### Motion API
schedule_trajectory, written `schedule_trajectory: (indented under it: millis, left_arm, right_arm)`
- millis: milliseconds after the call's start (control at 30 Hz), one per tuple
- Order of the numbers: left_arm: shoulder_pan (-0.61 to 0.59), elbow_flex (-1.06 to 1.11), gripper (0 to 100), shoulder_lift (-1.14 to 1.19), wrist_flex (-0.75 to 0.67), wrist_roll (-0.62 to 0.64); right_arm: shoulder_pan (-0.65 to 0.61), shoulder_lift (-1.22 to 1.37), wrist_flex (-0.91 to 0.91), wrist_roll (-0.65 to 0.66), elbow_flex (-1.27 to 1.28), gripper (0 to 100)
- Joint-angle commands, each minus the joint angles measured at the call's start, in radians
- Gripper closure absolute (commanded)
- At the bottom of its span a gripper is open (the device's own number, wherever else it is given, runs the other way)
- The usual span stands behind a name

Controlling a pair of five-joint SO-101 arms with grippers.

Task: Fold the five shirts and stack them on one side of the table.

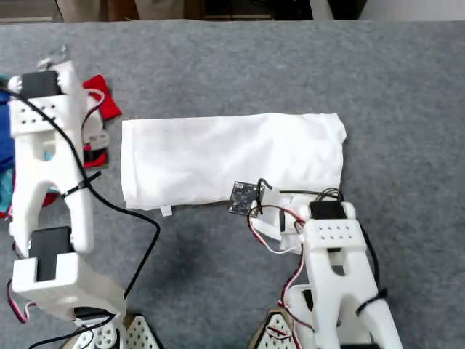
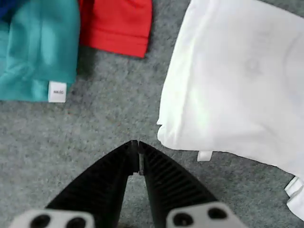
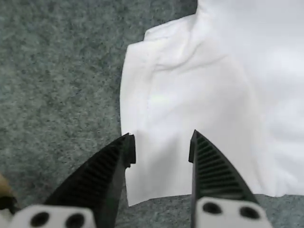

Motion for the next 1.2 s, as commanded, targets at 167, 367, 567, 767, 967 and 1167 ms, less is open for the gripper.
schedule_trajectory:
  millis: [167, 367, 567, 767, 967, 1167]
  left_arm:
    - [-0.078, 0.135, 98, -0.064, 0.009, -0.006]
    - [-0.083, 0.135, 98, -0.064, 0.009, -0.006]
    - [-0.083, 0.133, 98, -0.064, 0.009, -0.006]
    - [-0.081, 0.132, 98, -0.064, 0.009, -0.035]
    - [-0.081, 0.132, 98, -0.064, 0.009, -0.040]
    - [-0.083, 0.132, 98, -0.071, 0.009, -0.040]
  right_arm:
    - [-0.010, 0.320, -0.103, 0.009, -0.101, 79.9]
    - [-0.008, 0.420, -0.089, 0.014, -0.180, 80.4]
    - [-0.008, 0.421, -0.101, 0.012, -0.180, 96.6]
    - [-0.004, 0.427, -0.103, 0.011, -0.220, 99.8]
    - [0.001, 0.429, 0.037, 0.014, -0.401, 99.8]
    - [-0.002, 0.429, 0.104, 0.032, -0.587, 99.8]
